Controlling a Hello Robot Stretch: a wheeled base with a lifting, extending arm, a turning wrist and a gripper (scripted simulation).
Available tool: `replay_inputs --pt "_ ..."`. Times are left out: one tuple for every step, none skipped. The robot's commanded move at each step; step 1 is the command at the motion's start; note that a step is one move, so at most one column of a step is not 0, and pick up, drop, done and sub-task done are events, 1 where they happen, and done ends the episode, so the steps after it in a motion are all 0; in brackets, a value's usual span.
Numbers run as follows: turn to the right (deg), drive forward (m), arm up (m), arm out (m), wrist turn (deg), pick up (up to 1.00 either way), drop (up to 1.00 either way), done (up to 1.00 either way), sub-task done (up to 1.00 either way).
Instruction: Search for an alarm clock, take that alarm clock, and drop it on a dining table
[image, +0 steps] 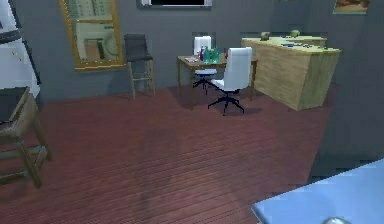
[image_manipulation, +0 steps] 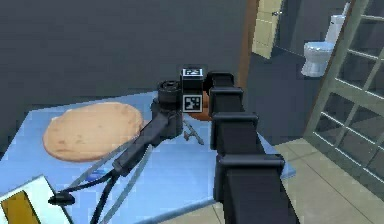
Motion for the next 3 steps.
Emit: replay_inputs --pt "0.0 0.0 0.0 -0.2 0.0 0.0 0.0 0.0 0.0" --pt "18.0 0.0 0.0 0.0 0.0 0.0 0.0 0.0 0.0" --pt "0.0 0.25 0.0 0.0 0.0 0.0 0.0 0.0 0.0"
